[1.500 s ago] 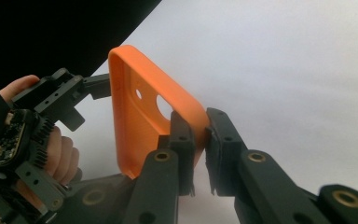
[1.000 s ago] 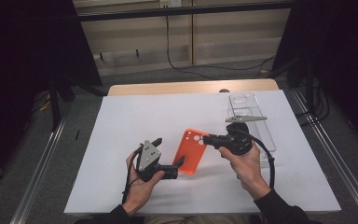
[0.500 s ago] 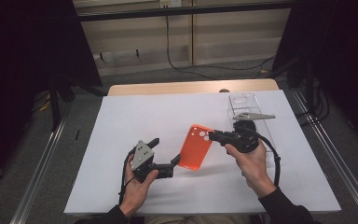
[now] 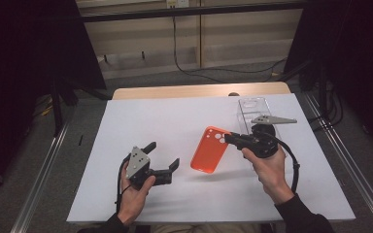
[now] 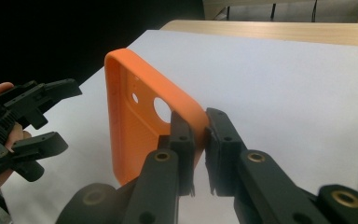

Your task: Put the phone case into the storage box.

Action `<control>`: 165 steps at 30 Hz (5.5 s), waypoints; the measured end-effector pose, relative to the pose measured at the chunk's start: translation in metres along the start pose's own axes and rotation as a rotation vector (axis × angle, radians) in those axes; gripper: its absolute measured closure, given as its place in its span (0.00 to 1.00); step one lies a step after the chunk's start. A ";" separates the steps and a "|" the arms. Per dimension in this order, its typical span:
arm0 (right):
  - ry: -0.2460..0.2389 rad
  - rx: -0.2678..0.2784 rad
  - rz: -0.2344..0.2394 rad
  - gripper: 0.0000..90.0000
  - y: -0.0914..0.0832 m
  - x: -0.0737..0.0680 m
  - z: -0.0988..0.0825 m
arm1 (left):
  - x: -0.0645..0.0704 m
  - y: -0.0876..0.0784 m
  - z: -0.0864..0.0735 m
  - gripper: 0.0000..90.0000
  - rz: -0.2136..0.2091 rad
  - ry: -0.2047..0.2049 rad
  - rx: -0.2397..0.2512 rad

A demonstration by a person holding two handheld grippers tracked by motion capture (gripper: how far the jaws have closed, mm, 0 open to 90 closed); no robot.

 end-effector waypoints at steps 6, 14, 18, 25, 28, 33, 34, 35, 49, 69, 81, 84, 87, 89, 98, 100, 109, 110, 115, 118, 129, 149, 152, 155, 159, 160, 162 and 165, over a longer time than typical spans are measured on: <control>-0.006 0.027 -0.023 0.92 -0.005 0.005 0.003 | -0.007 -0.009 0.000 0.03 -0.007 0.015 0.018; -0.034 0.051 -0.056 0.92 -0.013 0.009 0.007 | -0.016 -0.021 -0.003 0.03 0.011 0.004 0.026; -0.040 0.060 -0.065 0.92 -0.015 0.009 0.009 | -0.022 -0.026 -0.006 0.03 0.042 -0.010 0.024; -0.049 0.084 -0.077 0.92 -0.021 0.014 0.014 | -0.031 -0.036 -0.014 0.03 0.084 -0.026 0.015; -0.058 0.094 -0.089 0.92 -0.024 0.015 0.016 | -0.035 -0.041 -0.015 0.03 0.094 -0.024 0.018; -0.067 0.109 -0.105 0.92 -0.027 0.018 0.019 | -0.038 -0.047 -0.018 0.03 0.102 -0.017 0.001; -0.065 0.112 -0.109 0.92 -0.027 0.019 0.020 | -0.039 -0.048 -0.019 0.03 0.107 -0.019 0.000; -0.066 0.117 -0.112 0.92 -0.028 0.020 0.021 | -0.039 -0.050 -0.019 0.03 0.109 -0.019 -0.003; -0.083 0.158 -0.155 0.92 -0.033 0.030 0.028 | -0.051 -0.073 -0.031 0.03 0.161 -0.036 -0.022; -0.097 0.205 -0.214 0.92 -0.048 0.046 0.052 | -0.048 -0.068 -0.031 0.03 0.153 -0.029 -0.032; -0.097 0.224 -0.239 0.92 -0.054 0.058 0.062 | -0.049 -0.068 -0.030 0.04 0.155 -0.025 -0.028; -0.096 0.231 -0.246 0.92 -0.055 0.061 0.065 | -0.049 -0.069 -0.031 0.04 0.156 -0.016 -0.039; -0.094 0.241 -0.254 0.92 -0.056 0.063 0.068 | -0.050 -0.069 -0.031 0.04 0.149 -0.036 -0.031; -0.095 0.244 -0.260 0.92 -0.057 0.065 0.070 | -0.050 -0.069 -0.031 0.04 0.147 -0.040 -0.032; -0.110 0.258 -0.286 0.92 -0.058 0.075 0.076 | -0.050 -0.069 -0.030 0.04 0.150 -0.034 -0.031; -0.116 0.264 -0.290 0.92 -0.058 0.077 0.077 | -0.050 -0.069 -0.031 0.04 0.149 -0.031 -0.034; -0.123 0.274 -0.319 0.92 -0.059 0.083 0.082 | -0.049 -0.069 -0.030 0.04 0.148 -0.031 -0.028; -0.125 0.274 -0.323 0.92 -0.059 0.084 0.082 | -0.049 -0.069 -0.030 0.04 0.147 -0.032 -0.028; -0.133 0.273 -0.344 0.92 -0.056 0.090 0.082 | -0.049 -0.069 -0.030 0.04 0.146 -0.028 -0.030; -0.137 0.274 -0.353 0.92 -0.055 0.093 0.083 | -0.049 -0.069 -0.030 0.03 0.146 -0.027 -0.033; -0.133 0.273 -0.395 0.92 -0.050 0.109 0.087 | -0.049 -0.068 -0.030 0.03 0.145 -0.030 -0.032; -0.113 0.255 -0.430 0.92 -0.031 0.130 0.096 | -0.050 -0.069 -0.030 0.04 0.151 -0.033 -0.032; -0.102 0.252 -0.437 0.92 -0.029 0.135 0.096 | -0.049 -0.069 -0.030 0.03 0.147 -0.033 -0.031; -0.084 0.252 -0.439 0.92 -0.027 0.140 0.096 | -0.048 -0.069 -0.030 0.03 0.143 -0.034 -0.029; -0.058 0.253 -0.446 0.92 -0.026 0.148 0.096 | -0.049 -0.069 -0.030 0.03 0.147 -0.031 -0.034; -0.050 0.251 -0.449 0.92 -0.025 0.149 0.096 | -0.049 -0.069 -0.030 0.03 0.147 -0.032 -0.034; -0.053 0.247 -0.461 0.92 -0.023 0.152 0.096 | -0.049 -0.069 -0.031 0.03 0.141 -0.038 -0.033; -0.052 0.241 -0.475 0.92 -0.019 0.156 0.097 | -0.048 -0.068 -0.030 0.03 0.139 -0.030 -0.035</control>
Point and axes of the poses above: each handheld gripper's, and its own axes: y roughly forward along the jaws, z roughly out of its top, x roughly to its right, the point moved 2 cm from there along y, roughly forward along the jaws, and after that the axes turned 6 degrees about y, right-handed, at the moved point
